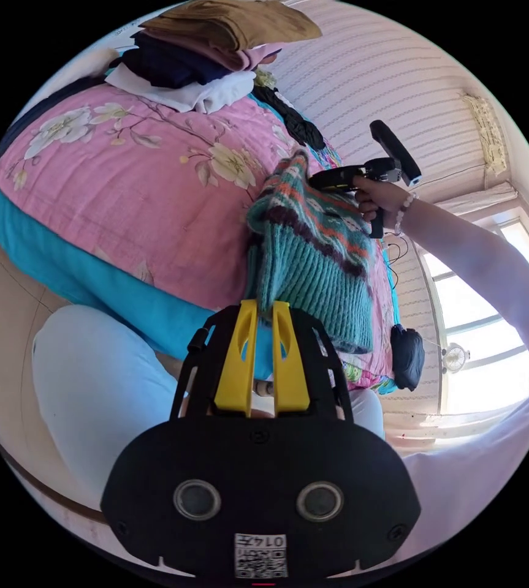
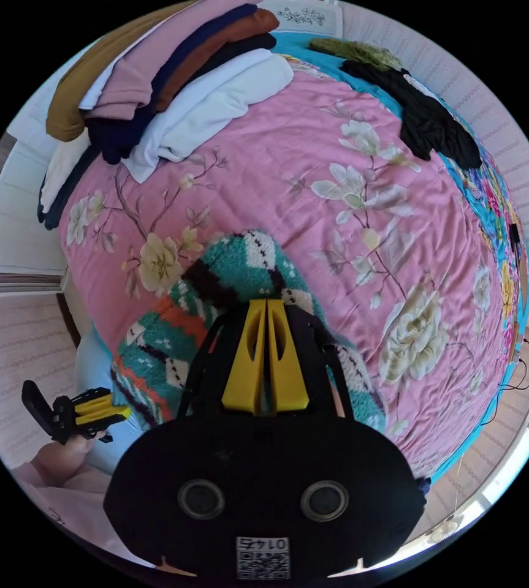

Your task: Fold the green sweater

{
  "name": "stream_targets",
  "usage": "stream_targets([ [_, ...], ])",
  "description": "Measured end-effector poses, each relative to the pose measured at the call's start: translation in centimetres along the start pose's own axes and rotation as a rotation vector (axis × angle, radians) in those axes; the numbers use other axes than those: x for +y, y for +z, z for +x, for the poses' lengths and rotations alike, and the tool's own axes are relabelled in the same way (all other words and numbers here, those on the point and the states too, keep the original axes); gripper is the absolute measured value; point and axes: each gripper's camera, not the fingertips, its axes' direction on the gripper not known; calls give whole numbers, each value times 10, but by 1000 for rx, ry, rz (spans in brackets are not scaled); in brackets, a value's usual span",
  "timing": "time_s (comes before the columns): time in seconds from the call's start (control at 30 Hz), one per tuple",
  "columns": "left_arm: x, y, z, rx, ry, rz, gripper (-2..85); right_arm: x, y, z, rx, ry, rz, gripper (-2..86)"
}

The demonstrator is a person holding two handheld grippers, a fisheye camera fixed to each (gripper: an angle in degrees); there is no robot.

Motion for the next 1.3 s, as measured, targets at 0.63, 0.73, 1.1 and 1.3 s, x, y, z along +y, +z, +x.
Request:
stream_targets([
  [0.63, 22, -66, 126, -164, 541, 120, -10, 90, -104, 38, -85, -163, 191, -6],
  [0.73, -27, 0, 181, -211, 662, 98, -10, 79, -84, 34, 24, -135, 149, -8],
  [1.1, -123, 148, 181, -433, 694, -119, -10, 19, -13, 88, -183, 28, -65, -9],
  [1.3, -107, 156, 173, -457, 681, -13, -10, 14, 9, 94, -91, 12, -81, -9],
])
